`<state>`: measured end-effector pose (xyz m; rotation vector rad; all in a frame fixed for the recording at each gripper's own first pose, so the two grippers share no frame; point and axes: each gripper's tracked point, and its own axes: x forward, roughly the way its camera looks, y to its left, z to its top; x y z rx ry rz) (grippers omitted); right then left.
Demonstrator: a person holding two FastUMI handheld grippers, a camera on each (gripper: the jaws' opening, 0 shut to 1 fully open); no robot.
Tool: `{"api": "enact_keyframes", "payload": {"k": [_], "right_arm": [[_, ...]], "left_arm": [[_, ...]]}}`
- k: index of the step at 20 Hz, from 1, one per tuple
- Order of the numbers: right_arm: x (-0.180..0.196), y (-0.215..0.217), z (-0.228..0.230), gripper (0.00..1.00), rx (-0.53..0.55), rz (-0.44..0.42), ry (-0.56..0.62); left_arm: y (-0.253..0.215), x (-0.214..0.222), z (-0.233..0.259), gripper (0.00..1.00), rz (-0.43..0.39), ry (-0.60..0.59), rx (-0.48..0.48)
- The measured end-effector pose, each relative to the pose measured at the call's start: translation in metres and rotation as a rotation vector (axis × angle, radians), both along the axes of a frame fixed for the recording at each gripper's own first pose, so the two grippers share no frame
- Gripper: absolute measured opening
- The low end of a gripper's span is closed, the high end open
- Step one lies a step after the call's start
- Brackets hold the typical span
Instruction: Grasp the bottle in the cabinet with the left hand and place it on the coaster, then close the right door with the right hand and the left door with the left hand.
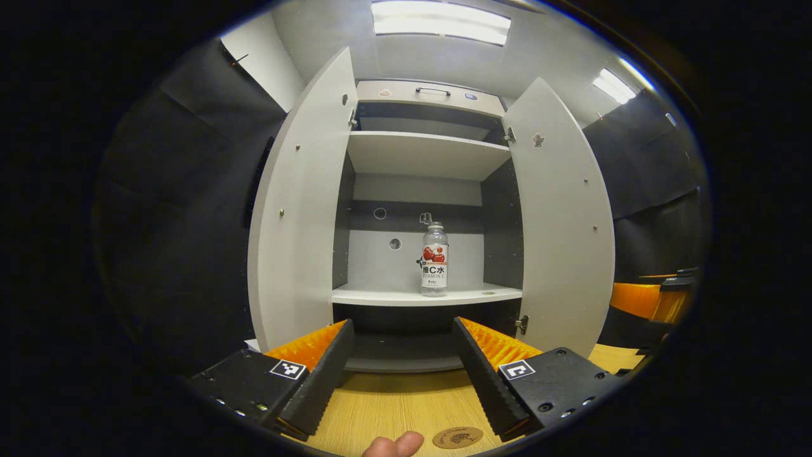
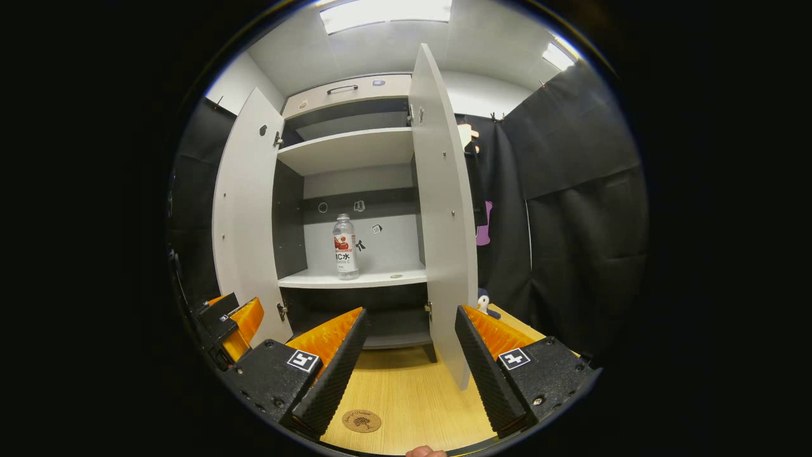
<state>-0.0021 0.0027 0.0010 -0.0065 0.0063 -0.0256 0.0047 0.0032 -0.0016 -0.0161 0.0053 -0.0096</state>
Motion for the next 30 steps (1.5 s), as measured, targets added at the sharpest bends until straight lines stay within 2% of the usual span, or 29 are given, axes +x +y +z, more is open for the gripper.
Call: {"api": "enact_keyframes", "payload": {"k": [5,6,7,9,10,11,13,14,16,19,20,21,22,24,25,26,27,30], "right_arm": [[-0.002,-0.001,0.004,0.84,0.005,-0.01,-0.008],[-0.003,-0.002,0.004,0.84,0.007,-0.01,-0.009],[-0.003,-0.002,0.005,0.85,0.01,-0.011,-0.01],[-0.004,-0.004,0.007,0.85,0.014,-0.016,-0.015],[-0.006,-0.005,0.009,0.84,0.013,-0.02,-0.017],[-0.006,-0.007,0.011,0.84,0.01,-0.027,-0.019],[-0.004,-0.015,0.017,0.84,0.005,-0.046,-0.03],[-0.003,-0.019,0.018,0.85,0.005,-0.058,-0.033],[-0.005,-0.026,0.017,0.84,0.013,-0.081,-0.032],[-0.005,-0.036,0.017,0.84,0.022,-0.105,-0.029],[-0.006,-0.039,0.018,0.84,0.02,-0.115,-0.026],[-0.006,-0.042,0.018,0.84,0.019,-0.126,-0.026],[-0.006,-0.045,0.02,0.84,0.018,-0.135,-0.028],[-0.005,-0.049,0.023,0.84,0.016,-0.147,-0.025],[-0.005,-0.05,0.021,0.84,0.016,-0.151,-0.022],[-0.004,-0.052,0.021,0.84,0.016,-0.153,-0.018],[-0.003,-0.053,0.021,0.85,0.017,-0.155,-0.016],[-0.003,-0.058,0.023,0.85,0.013,-0.166,-0.012]], "left_arm": [[-0.007,0.015,0.009,0.94,-0.016,-0.017,-0.011],[-0.01,0.021,0.011,0.99,-0.028,-0.019,-0.017],[-0.016,0.026,0.015,0.94,-0.042,-0.025,-0.021],[-0.023,0.04,0.02,0.94,-0.066,-0.038,-0.021],[-0.027,0.047,0.023,0.99,-0.074,-0.043,-0.021],[-0.03,0.053,0.026,0.94,-0.083,-0.05,-0.026],[-0.038,0.067,0.032,0.94,-0.096,-0.061,-0.043],[-0.04,0.075,0.035,0.99,-0.098,-0.066,-0.048],[-0.047,0.094,0.041,0.99,-0.103,-0.073,-0.05],[-0.057,0.124,0.047,0.99,-0.12,-0.08,-0.038],[-0.06,0.134,0.048,0.94,-0.121,-0.085,-0.026],[-0.063,0.142,0.049,0.99,-0.118,-0.088,-0.014],[-0.066,0.151,0.05,0.94,-0.117,-0.094,-0.008],[-0.072,0.169,0.051,0.94,-0.123,-0.105,0.002],[-0.074,0.179,0.05,0.99,-0.122,-0.107,0.019],[-0.073,0.189,0.048,0.89,-0.111,-0.105,0.038],[-0.072,0.2,0.046,0.94,-0.102,-0.108,0.05],[-0.072,0.233,0.039,0.95,-0.09,-0.088,0.057]]}}
